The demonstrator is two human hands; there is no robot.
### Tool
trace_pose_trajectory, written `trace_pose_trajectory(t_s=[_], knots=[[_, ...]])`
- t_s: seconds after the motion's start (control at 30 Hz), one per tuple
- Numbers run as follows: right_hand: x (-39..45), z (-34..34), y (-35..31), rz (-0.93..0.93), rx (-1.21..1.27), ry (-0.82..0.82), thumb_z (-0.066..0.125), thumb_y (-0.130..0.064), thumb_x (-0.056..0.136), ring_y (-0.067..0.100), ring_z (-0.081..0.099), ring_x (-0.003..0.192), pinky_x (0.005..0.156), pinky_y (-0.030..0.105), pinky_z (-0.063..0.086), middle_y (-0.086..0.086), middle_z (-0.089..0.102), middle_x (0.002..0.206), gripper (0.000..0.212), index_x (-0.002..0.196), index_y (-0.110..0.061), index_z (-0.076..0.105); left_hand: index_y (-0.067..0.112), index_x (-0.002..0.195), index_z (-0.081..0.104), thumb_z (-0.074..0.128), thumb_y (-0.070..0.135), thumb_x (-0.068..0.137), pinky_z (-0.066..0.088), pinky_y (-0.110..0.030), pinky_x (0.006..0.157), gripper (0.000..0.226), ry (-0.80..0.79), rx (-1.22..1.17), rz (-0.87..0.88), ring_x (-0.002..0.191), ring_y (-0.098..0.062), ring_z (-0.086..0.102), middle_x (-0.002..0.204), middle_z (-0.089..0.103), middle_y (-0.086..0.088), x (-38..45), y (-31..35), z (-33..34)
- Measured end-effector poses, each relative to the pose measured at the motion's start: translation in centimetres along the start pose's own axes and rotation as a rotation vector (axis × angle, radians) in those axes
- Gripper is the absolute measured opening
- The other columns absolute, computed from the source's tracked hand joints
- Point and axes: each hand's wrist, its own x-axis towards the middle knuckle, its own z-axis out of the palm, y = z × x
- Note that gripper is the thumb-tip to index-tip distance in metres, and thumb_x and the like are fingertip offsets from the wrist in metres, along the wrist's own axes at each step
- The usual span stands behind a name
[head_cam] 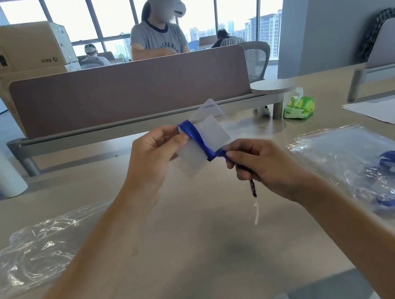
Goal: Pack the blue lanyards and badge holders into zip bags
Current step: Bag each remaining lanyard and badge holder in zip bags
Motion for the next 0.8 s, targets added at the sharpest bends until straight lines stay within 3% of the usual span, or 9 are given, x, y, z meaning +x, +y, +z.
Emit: trace_pose_trajectory(t_s=[0.07,0.2,0.33,0.47,0.57,0.7,0.8], knots=[[-0.8,0.7,0.2,-0.035,-0.143,0.046,0.056,-0.009,0.104,0.011,0.047,0.058,0.056,0.02,0.04,0.002,0.066,0.08,0.02,0.109,-0.012,0.076,0.021,0.095,0.077,0.071,0.022,0.09,0.053,-0.052,0.095,0.008,0.066,0.016,-0.014,0.09,-0.022,0.064,0.096,0.075,-0.009,0.2,-0.3,0.0],[-2.0,1.5,0.8,-0.05,-0.335,0.037,0.062,-0.007,0.1,0.008,0.055,0.062,0.065,0.024,0.049,0.004,0.069,0.08,0.021,0.11,-0.018,0.077,0.019,0.086,0.074,0.07,0.017,0.09,0.047,-0.019,0.067,0.006,0.154,0.134,0.044,0.072,-0.007,0.062,0.08,0.073,0.007,0.4,-0.9,0.1],[-2.9,1.9,0.2,-0.06,-0.405,0.081,0.066,-0.01,0.098,0.01,0.065,0.068,0.068,0.022,0.054,0.0,0.073,0.08,0.021,0.115,-0.021,0.073,0.016,0.088,0.073,0.071,0.015,0.088,0.047,-0.012,0.069,0.002,0.164,0.364,0.191,0.078,-0.007,0.067,0.084,0.074,0.006,-0.1,-1.3,0.5],[-3.4,2.6,-1.4,-0.056,-0.39,0.107,0.067,-0.015,0.098,0.017,0.071,0.069,0.07,0.027,0.057,0.004,0.073,0.079,0.007,0.102,-0.019,0.071,0.012,0.095,0.071,0.069,0.015,0.092,0.042,0.0,0.073,0.004,0.069,0.62,0.356,0.083,-0.002,0.061,0.091,0.068,0.008,-1.2,-1.4,1.0],[-3.8,2.9,-2.6,-0.049,-0.354,0.072,0.069,-0.016,0.097,0.006,0.068,0.069,0.069,0.017,0.056,0.001,0.074,0.081,0.009,0.102,-0.018,0.076,0.014,0.095,0.071,0.068,0.017,0.092,0.038,0.001,0.07,0.004,-0.014,0.73,0.41,0.078,0.003,0.056,0.087,0.063,0.011,-1.8,-1.6,1.2],[-4.1,3.3,-3.1,-0.001,-0.218,0.0,0.075,-0.001,0.089,0.008,0.069,0.08,0.078,0.016,0.057,0.005,0.075,0.093,0.031,0.117,-0.015,0.075,0.015,0.092,0.073,0.067,0.024,0.095,0.037,-0.003,0.066,0.012,-0.085,0.74,0.42,0.075,-0.005,0.058,0.085,0.065,0.006,-2.4,-1.8,1.1],[-3.8,3.8,-2.4,-0.066,-0.459,0.116,0.071,-0.005,0.094,0.003,0.068,0.07,0.069,0.017,0.053,0.0,0.076,0.084,0.021,0.112,-0.017,0.075,0.014,0.09,0.073,0.067,0.027,0.095,0.039,-0.006,0.067,0.015,-0.104,0.755,0.435,0.074,-0.009,0.057,0.084,0.066,0.006,-2.7,-2.1,0.7]])
